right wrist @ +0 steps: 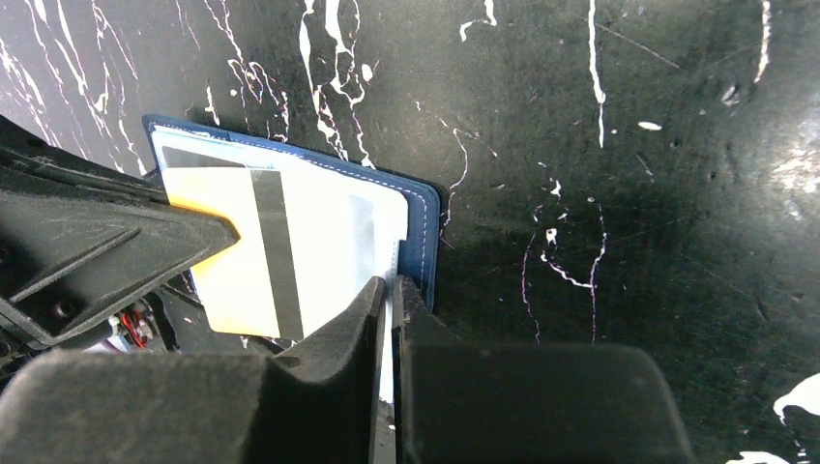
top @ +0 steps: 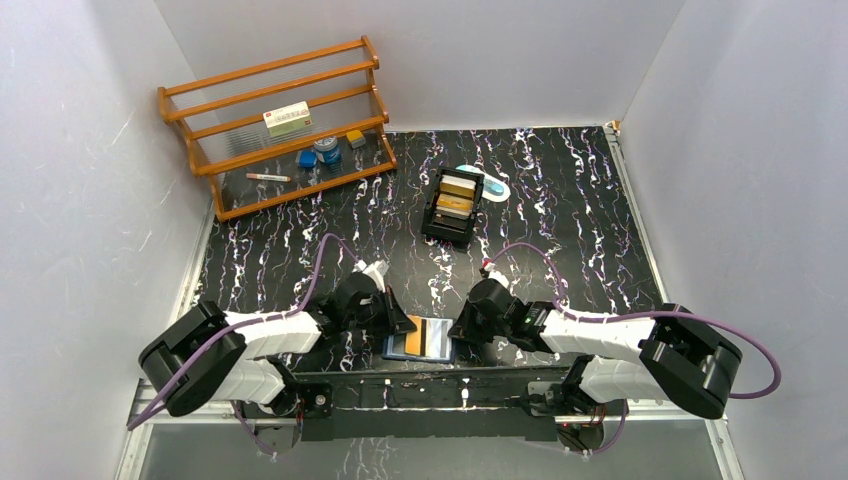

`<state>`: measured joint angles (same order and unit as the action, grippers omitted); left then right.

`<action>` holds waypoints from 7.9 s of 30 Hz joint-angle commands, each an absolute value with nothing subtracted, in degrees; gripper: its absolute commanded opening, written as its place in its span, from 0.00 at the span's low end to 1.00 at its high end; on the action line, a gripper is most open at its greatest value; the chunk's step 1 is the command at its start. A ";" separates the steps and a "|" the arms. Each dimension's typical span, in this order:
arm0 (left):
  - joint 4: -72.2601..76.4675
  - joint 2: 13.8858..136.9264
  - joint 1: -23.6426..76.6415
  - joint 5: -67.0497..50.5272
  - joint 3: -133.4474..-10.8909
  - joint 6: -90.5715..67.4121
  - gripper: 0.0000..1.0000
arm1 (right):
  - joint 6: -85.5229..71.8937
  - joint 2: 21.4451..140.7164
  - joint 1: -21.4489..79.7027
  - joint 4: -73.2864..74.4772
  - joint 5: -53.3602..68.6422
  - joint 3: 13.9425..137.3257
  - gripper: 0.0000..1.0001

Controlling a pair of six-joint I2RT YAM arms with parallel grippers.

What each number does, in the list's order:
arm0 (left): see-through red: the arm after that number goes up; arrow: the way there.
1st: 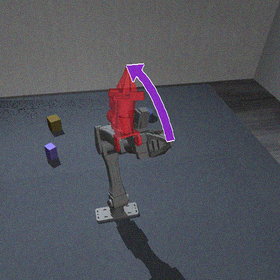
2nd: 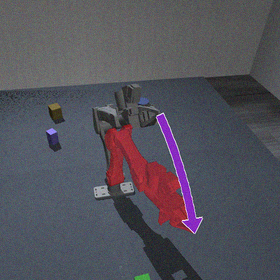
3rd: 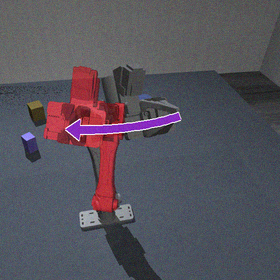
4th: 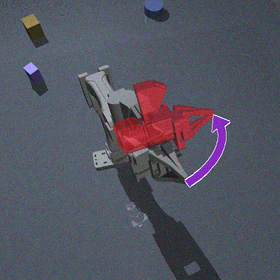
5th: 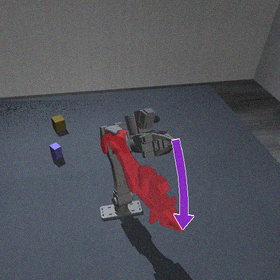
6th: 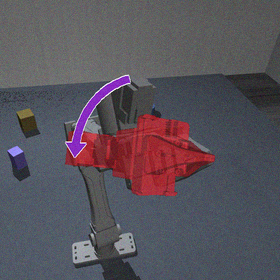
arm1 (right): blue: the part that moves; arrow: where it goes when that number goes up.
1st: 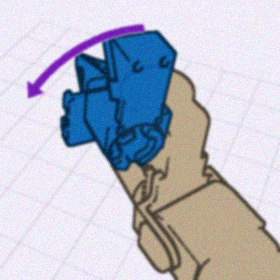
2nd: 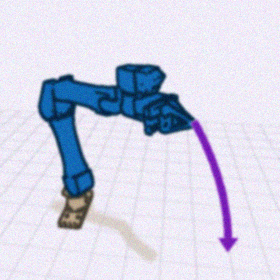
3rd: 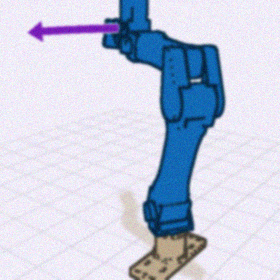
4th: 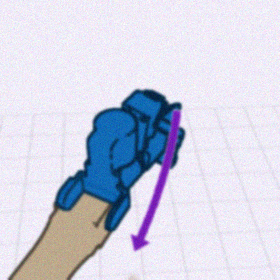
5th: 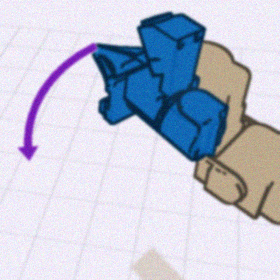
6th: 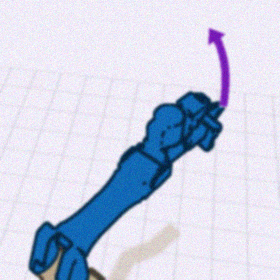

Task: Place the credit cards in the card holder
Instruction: Insert the credit card into the card holder.

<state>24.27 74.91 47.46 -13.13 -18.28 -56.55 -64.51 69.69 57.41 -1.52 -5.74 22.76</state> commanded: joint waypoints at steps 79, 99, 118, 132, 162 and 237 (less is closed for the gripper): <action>15.60 80.11 47.99 -14.63 -21.45 -57.49 0.31 | -72.28 68.69 58.01 -6.08 -10.46 18.67 0.18; -8.14 67.27 47.99 -9.02 -30.23 -54.29 0.55 | -66.62 68.99 60.23 -1.20 -3.45 24.73 0.29; -13.36 64.77 47.99 -4.14 -28.48 -55.81 0.58 | -66.51 71.66 61.95 -11.22 -1.98 25.61 0.30; -10.99 64.80 47.30 -5.88 -27.15 -59.14 0.53 | -62.05 78.95 62.18 -19.67 3.88 31.50 0.25; -26.79 63.93 44.30 1.81 -34.93 -55.75 0.58 | -64.27 89.59 62.15 -14.95 0.59 31.81 0.19; 9.67 80.10 45.01 -22.39 -32.15 -64.05 0.57 | -64.56 71.12 59.10 -0.20 -14.56 26.65 0.28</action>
<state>8.25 78.87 44.75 -19.64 -28.91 -64.40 -66.02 75.18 60.40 -6.00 -8.91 26.41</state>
